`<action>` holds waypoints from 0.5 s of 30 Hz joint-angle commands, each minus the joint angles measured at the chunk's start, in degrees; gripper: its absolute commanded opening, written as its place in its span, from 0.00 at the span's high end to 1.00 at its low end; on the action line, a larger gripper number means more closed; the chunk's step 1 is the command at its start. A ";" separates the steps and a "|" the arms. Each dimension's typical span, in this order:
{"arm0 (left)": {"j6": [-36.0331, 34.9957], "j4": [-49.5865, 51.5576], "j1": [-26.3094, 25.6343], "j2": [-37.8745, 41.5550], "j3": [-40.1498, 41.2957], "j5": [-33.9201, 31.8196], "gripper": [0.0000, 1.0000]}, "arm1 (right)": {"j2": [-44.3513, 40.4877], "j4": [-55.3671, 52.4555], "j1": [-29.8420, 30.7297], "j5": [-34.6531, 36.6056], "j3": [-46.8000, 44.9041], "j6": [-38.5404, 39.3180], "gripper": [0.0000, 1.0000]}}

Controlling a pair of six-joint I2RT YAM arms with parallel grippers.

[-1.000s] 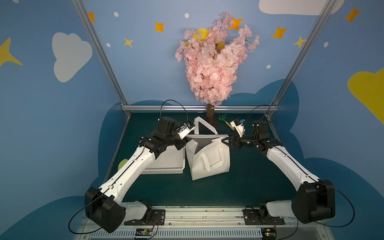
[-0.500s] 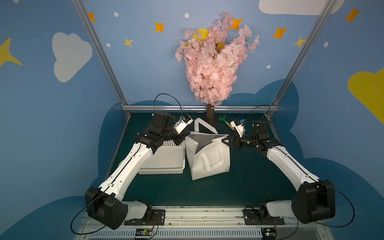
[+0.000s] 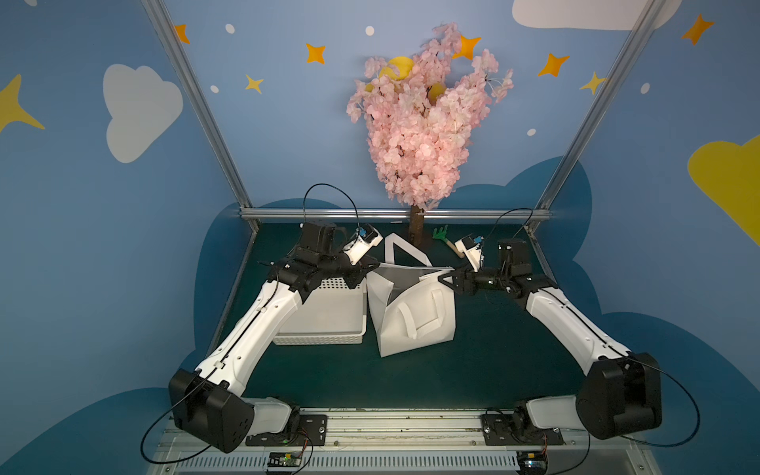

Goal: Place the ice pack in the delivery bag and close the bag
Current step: Adjust the delivery bag at the center of the board.

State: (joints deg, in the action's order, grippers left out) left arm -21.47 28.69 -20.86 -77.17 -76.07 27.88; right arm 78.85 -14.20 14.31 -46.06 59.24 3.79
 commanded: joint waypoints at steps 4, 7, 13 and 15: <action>-0.31 1.89 0.26 -1.16 -2.04 2.16 0.96 | 0.59 0.22 0.40 -0.26 1.27 0.26 0.43; -0.45 2.43 0.29 -1.50 -2.32 2.33 0.97 | 0.52 0.22 0.38 -0.04 1.29 0.34 0.43; 1.49 3.83 0.91 -1.28 -3.69 6.64 0.97 | 1.25 -1.03 -0.05 0.66 2.76 2.41 0.60; 2.80 4.99 1.43 -1.19 -4.71 9.38 0.97 | 2.31 -1.73 -0.20 2.50 4.05 2.79 0.61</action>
State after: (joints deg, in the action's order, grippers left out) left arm -20.53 31.77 -20.03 -78.11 -78.08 32.03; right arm 79.70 -14.83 14.35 -45.43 60.66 5.19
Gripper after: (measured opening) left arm 0.047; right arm 0.395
